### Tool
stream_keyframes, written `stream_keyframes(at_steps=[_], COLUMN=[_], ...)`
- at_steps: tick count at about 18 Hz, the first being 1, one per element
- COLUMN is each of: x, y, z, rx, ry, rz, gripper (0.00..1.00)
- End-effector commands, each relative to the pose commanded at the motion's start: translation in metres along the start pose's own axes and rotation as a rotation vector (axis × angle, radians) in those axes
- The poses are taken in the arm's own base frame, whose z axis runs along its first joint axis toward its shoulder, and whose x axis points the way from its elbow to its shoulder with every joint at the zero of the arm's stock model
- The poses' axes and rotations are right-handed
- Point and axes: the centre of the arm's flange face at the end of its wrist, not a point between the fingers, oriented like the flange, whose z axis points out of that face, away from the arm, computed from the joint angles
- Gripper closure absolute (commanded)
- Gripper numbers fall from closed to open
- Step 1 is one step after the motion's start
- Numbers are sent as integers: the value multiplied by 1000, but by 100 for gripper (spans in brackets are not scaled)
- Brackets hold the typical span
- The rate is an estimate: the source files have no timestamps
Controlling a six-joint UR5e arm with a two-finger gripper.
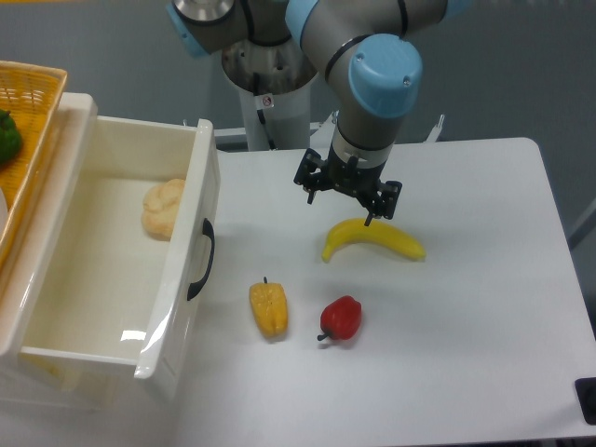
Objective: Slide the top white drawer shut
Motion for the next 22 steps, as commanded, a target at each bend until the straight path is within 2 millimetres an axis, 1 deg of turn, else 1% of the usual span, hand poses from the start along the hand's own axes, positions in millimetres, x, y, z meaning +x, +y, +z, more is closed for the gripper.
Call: stream_keyframes(at_steps=[1,3,4,6,7,9,11,14,18,20,22], x=[-3,-6,-9,-5,0,2,11,17,22,30,31], y=[-1,-7,-10,-21,-28,-39,-50,-60,-66,-73,-75], z=[7,11,19,34,38,46,53,69,76,84,85], rx=[-7,9,8,-3,2,19,25,18,26,17,24], ry=[10,-3,0,8,2,-14,-10,24,57,66,76], rz=[-23,-80,-116,-168,-187,-242,-250,-241,-256,-250,-249], gripper=[0,0,0,0,0,0,0,0,0,0,0])
